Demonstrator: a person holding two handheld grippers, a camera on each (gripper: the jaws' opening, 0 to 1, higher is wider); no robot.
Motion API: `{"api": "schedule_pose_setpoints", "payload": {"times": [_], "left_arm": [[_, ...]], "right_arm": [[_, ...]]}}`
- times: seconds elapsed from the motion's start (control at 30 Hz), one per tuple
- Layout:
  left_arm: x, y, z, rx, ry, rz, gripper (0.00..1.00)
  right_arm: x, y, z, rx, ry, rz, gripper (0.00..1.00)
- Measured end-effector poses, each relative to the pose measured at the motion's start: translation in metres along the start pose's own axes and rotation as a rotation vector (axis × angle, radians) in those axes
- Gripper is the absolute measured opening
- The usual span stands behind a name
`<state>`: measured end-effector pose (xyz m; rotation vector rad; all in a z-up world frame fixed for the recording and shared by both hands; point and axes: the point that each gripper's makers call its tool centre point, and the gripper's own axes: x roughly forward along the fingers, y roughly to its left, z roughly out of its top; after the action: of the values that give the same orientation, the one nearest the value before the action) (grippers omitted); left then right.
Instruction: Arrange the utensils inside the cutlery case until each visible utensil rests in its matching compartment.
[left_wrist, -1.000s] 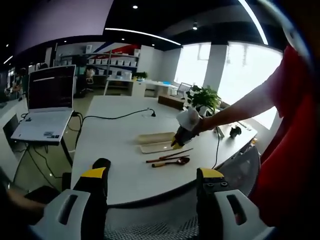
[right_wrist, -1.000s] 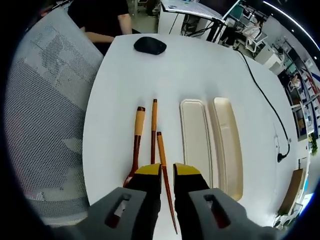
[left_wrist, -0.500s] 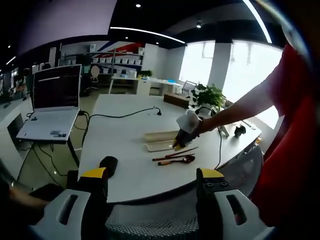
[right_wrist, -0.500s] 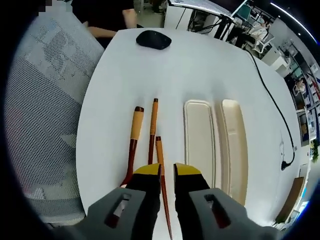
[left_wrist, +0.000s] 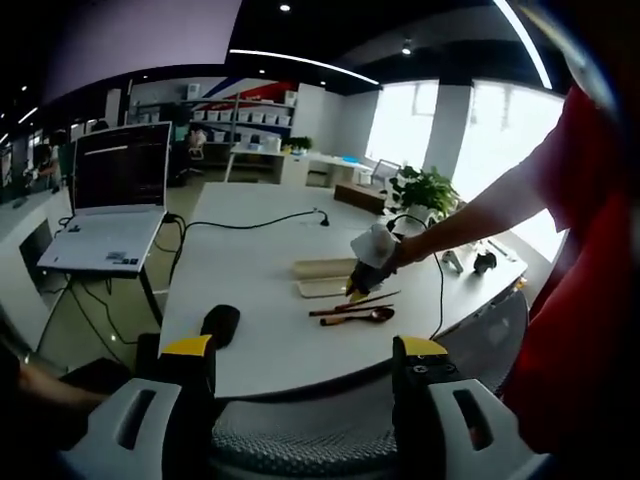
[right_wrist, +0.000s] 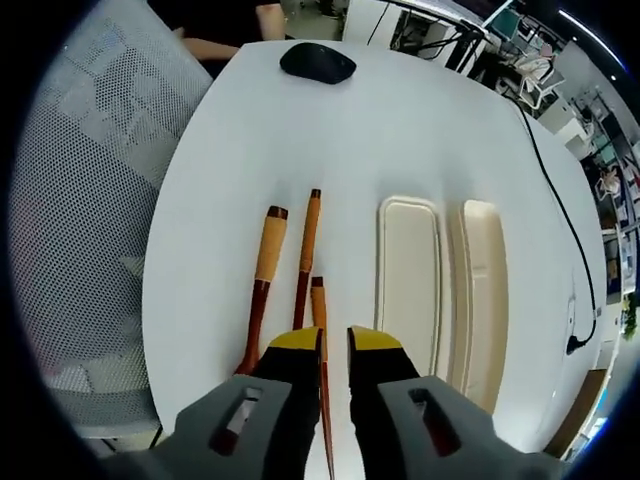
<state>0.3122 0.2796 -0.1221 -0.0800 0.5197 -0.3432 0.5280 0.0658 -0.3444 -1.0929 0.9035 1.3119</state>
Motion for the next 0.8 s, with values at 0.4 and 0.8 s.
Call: {"api": "schedule_pose_setpoints", "payload": {"times": [0.4, 0.8], "left_arm": [[0.000, 0.000, -0.004, -0.003, 0.007, 0.008, 0.74], [-0.001, 0.003, 0.002, -0.019, -0.011, 0.018, 0.73]], "right_arm": [[0.010, 0.002, -0.006, -0.019, 0.037, 0.006, 0.04], [0.014, -0.003, -0.007, 0.028, 0.040, 0.023, 0.04]]}}
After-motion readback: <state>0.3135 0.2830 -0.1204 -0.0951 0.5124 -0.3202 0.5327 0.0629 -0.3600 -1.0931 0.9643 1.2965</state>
